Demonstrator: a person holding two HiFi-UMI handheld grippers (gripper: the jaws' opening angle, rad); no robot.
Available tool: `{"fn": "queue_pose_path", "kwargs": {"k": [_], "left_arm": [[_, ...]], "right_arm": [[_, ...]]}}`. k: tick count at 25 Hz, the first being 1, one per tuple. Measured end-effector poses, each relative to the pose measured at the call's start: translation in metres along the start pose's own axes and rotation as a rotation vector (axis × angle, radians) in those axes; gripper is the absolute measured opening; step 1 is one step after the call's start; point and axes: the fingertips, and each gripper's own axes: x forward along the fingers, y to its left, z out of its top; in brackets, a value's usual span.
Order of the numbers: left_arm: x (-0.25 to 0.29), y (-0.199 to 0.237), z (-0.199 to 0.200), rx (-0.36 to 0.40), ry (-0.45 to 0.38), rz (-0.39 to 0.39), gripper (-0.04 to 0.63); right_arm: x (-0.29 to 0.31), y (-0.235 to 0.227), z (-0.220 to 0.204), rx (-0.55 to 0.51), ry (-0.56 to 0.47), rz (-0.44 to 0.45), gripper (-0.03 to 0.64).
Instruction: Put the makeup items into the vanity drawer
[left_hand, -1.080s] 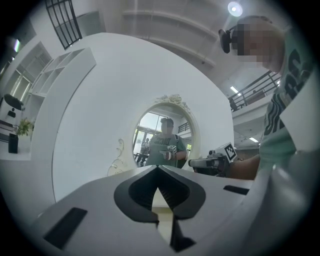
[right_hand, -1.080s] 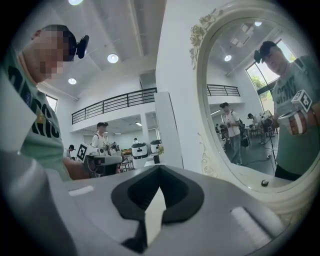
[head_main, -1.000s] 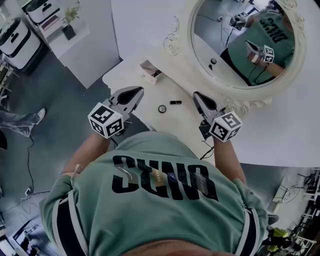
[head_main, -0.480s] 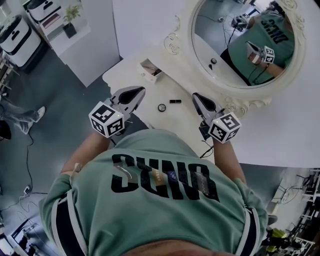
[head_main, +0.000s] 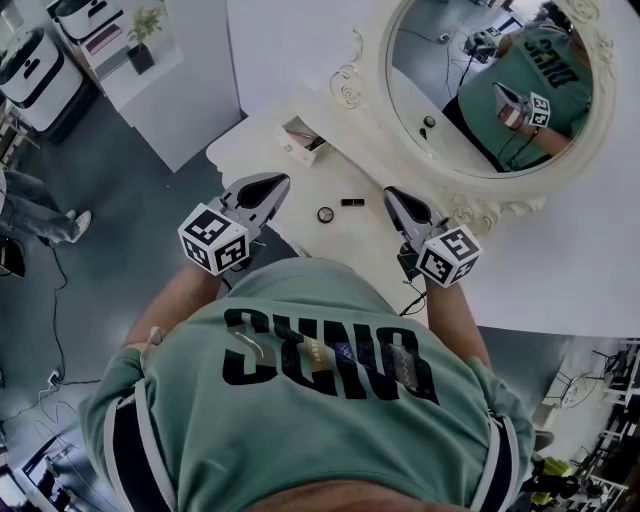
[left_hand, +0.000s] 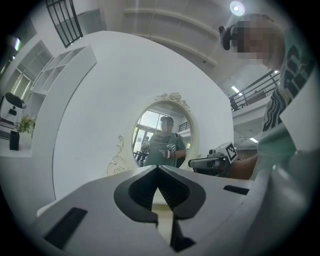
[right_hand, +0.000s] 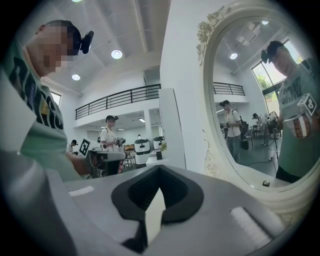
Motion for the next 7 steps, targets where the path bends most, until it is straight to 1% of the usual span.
{"fn": "queue_pose_path", "kwargs": {"k": [7], "left_arm": [[0.0022, 0.0026, -0.0016, -0.011, 0.008, -0.001, 0.003]], "right_arm": [[0.0030, 0.0009, 0.0005, -0.001, 0.002, 0.007, 0.008]]}}
